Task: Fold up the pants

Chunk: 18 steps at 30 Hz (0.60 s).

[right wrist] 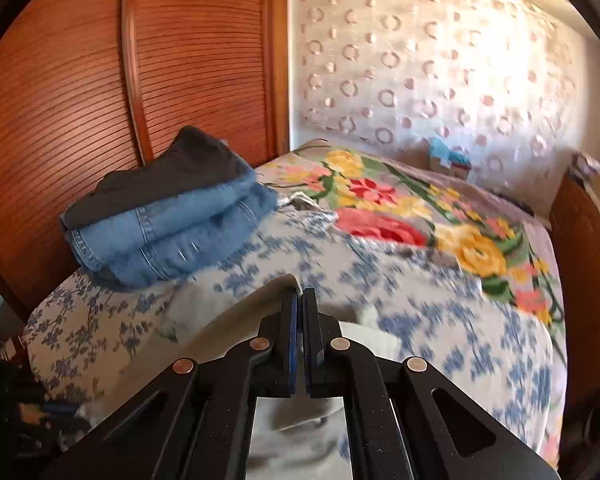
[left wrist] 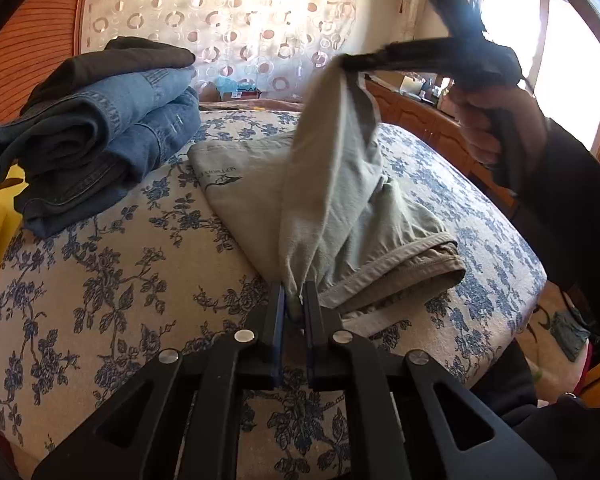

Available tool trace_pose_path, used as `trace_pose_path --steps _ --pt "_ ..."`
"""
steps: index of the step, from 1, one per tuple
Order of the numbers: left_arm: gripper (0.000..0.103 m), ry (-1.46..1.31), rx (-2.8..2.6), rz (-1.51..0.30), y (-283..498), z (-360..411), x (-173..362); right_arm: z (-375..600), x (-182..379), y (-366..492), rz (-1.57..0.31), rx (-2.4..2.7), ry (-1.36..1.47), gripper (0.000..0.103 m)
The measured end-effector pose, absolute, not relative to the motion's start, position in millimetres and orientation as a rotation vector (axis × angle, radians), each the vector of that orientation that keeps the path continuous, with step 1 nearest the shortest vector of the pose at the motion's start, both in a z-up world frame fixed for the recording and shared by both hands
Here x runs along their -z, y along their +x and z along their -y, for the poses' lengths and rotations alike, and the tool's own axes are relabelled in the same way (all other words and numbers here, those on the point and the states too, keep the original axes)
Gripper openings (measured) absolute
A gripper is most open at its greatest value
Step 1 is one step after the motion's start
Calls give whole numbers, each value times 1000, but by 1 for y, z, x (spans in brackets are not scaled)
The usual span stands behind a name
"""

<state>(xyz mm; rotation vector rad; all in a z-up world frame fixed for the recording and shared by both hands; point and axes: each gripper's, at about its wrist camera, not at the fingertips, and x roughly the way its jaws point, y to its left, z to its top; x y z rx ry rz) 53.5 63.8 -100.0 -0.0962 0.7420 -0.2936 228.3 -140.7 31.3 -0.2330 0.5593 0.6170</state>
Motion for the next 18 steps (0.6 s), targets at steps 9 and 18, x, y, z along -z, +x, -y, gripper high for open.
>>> trace_pose_path --steps 9,18 --pt "9 -113 305 -737 44 -70 100 78 -22 244 -538 -679 -291 2" --pt "9 -125 301 -743 45 -72 100 69 -6 257 -598 -662 -313 13"
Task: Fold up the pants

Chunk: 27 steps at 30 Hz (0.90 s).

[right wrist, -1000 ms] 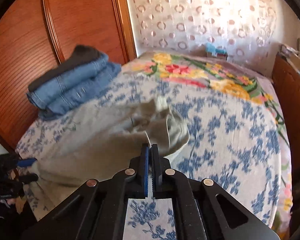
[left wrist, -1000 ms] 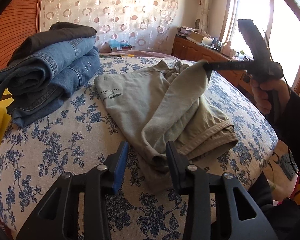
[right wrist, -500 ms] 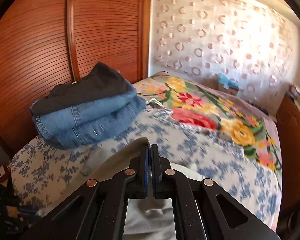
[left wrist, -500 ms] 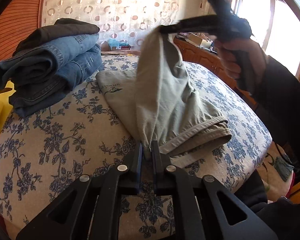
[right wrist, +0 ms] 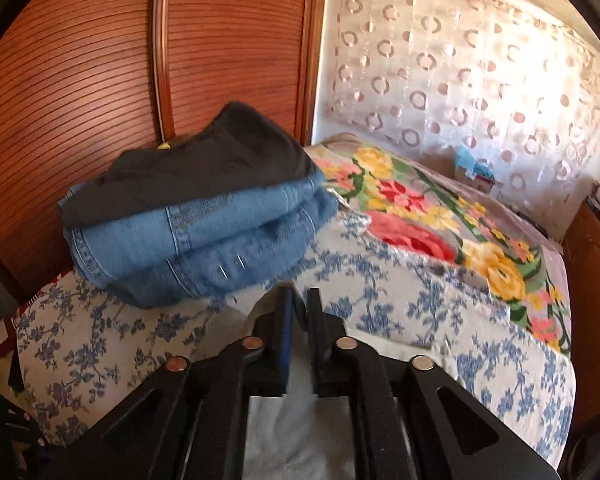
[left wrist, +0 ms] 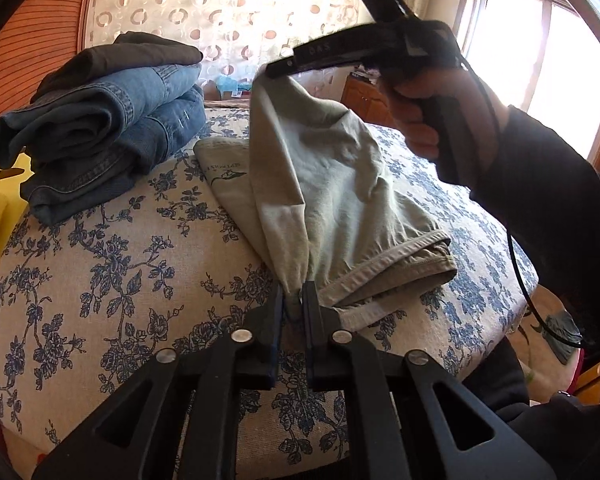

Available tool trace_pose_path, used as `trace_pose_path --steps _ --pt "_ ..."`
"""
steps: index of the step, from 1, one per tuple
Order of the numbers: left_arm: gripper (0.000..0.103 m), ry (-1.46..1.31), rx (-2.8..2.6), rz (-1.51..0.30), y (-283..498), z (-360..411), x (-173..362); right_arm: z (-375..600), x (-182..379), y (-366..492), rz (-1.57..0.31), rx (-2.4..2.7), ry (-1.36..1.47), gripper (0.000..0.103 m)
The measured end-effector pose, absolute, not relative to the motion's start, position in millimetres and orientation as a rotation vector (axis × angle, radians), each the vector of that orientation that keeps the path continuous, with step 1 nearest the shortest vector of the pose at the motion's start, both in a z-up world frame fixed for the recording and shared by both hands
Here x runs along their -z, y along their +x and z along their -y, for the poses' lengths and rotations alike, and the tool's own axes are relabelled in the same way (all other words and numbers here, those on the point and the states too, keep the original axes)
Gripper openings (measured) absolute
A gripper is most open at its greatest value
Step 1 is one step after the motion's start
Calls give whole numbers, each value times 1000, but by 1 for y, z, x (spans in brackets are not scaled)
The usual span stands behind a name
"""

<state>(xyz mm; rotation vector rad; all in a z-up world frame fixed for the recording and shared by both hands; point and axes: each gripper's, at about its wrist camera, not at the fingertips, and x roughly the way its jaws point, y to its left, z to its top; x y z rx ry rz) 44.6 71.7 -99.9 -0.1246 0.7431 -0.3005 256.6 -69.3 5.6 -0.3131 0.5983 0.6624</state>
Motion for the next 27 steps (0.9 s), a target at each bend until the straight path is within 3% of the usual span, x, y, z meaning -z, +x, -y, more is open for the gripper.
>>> trace_pose_path --steps 2,4,8,11,15,17,27 --pt "9 -129 300 -742 44 -72 99 72 -4 256 -609 -650 -304 27" --pt "10 -133 301 -742 44 -74 99 82 -3 250 -616 -651 -294 34" --pt "18 -130 286 -743 44 -76 97 108 5 233 -648 -642 -258 35" --pt "33 -116 268 -732 46 -77 95 130 15 217 -669 -622 -232 35" --pt "65 -120 259 -725 53 -80 93 154 27 195 -700 -598 -183 35" --pt "76 -122 257 -723 56 -80 92 162 34 187 -710 -587 -162 35" --pt "76 -93 243 -718 65 -71 91 187 49 138 -719 -560 -124 35"
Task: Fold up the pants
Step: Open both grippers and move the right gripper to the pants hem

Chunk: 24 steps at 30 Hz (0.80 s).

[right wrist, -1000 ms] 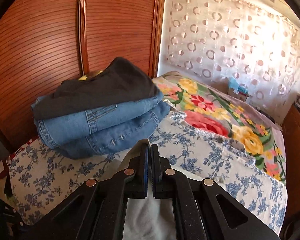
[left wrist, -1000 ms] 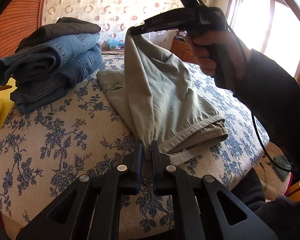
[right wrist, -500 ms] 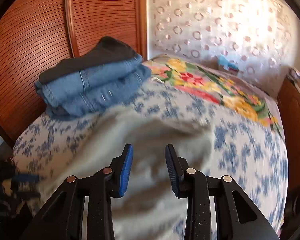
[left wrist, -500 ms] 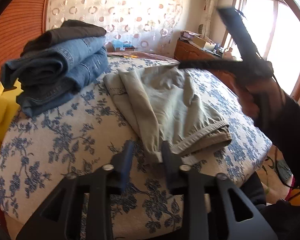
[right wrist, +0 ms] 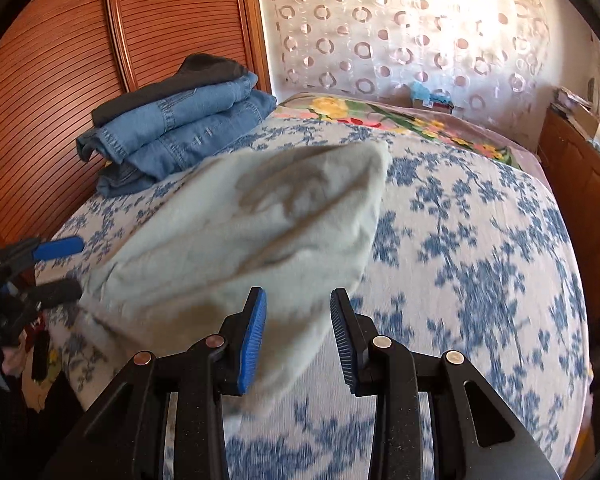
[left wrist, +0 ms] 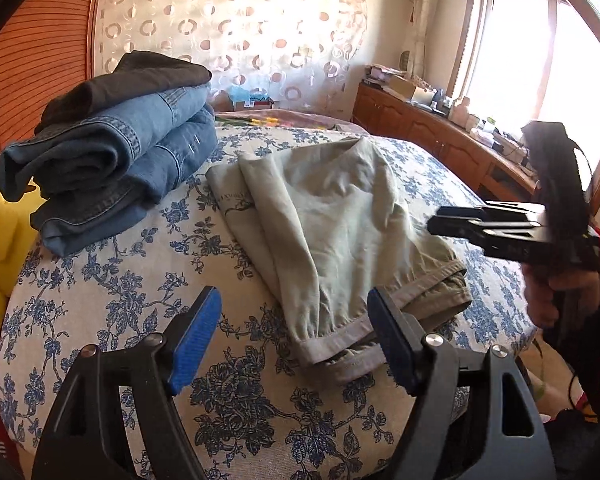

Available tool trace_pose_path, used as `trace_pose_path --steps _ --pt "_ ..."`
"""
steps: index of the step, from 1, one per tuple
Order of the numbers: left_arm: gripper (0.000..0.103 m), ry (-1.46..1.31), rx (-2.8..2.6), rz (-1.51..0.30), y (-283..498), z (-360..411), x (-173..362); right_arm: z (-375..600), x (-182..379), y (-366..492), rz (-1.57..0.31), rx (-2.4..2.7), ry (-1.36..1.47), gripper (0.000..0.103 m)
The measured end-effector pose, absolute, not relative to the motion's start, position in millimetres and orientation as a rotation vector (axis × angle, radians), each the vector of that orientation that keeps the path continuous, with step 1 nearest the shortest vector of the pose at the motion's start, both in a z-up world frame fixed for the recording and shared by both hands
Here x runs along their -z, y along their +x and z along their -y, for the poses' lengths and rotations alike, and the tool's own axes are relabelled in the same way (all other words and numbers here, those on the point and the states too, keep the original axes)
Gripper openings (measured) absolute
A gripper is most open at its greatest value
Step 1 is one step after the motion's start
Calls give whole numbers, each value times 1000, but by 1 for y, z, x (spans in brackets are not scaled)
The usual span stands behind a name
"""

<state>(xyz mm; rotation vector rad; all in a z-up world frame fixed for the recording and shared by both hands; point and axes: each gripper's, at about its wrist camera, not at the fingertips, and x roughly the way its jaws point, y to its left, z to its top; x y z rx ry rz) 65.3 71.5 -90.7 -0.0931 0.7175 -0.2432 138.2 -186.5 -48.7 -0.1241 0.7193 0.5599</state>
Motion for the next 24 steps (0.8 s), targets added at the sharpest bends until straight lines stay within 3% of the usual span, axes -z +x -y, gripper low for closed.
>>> trace_pose_path --steps 11,21,23,24 --pt "76 -89 242 -731 64 -68 96 212 54 81 -734 -550 -160 35" --pt "76 -93 229 -752 65 -68 105 198 65 80 -754 -555 -174 34" --pt "76 -96 226 -756 65 -70 106 196 66 82 -758 -564 -163 13" --pt "76 -97 224 -758 65 -70 107 196 66 83 -761 -576 -152 9"
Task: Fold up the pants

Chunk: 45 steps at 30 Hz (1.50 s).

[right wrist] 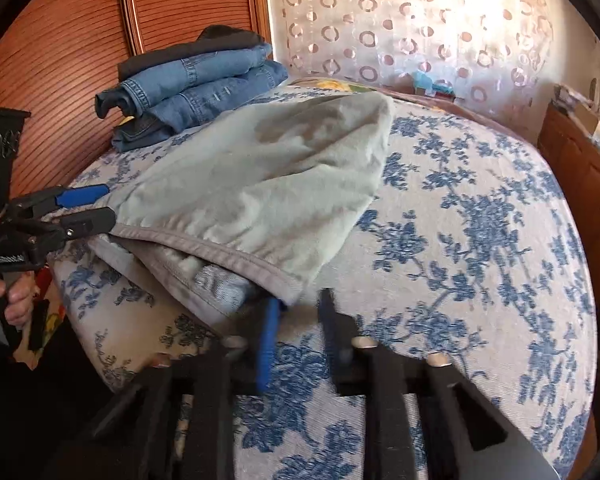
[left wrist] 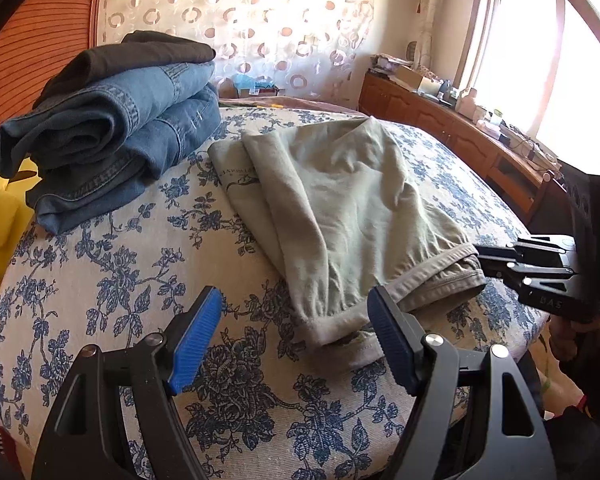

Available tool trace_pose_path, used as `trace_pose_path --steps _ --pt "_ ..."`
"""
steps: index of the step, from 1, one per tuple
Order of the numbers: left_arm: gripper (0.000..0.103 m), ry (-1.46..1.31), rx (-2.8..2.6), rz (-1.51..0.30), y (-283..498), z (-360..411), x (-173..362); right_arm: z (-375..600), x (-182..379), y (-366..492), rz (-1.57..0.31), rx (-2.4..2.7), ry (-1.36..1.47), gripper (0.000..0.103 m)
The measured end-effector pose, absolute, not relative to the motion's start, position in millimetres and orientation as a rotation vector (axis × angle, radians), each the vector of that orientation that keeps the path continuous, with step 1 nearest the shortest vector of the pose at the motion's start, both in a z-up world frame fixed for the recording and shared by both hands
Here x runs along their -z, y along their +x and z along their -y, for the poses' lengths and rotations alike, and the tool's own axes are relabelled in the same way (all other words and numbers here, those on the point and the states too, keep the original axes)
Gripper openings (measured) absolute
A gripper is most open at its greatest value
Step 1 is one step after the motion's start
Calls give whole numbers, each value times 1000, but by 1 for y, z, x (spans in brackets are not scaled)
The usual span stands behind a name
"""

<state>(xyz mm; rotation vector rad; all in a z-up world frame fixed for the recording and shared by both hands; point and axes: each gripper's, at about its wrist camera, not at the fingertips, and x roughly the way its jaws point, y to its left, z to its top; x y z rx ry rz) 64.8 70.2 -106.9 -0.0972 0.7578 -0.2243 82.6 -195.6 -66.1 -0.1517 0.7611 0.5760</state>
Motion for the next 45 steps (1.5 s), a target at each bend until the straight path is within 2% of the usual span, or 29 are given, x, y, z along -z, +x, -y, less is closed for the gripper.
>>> trace_pose_path --steps 2,4,9,20,34,36,37,38,40,45 --pt "76 -102 223 -759 65 -72 107 197 62 81 -752 -588 -134 2" --pt "76 -104 225 -756 63 -72 106 204 56 79 -741 -596 -114 2" --pt "76 -110 239 -734 60 -71 99 226 45 61 -745 -576 -78 1" --pt "76 -106 252 -739 58 -64 98 256 57 34 -822 -544 -26 2" --pt "76 -94 260 -753 60 -58 102 251 53 16 -813 -559 -41 2" --pt "76 -91 261 -753 59 -56 102 249 48 13 -793 -538 -63 5" --pt "76 -90 261 -752 59 -56 102 248 45 12 -778 -529 -76 13" --pt "76 -90 261 -752 59 -56 102 246 43 10 -765 -519 -88 27" --pt "76 -92 261 -752 59 -56 102 242 41 9 -749 -517 -102 45" --pt "76 -89 259 -755 59 -56 102 229 46 7 -742 -537 -155 52"
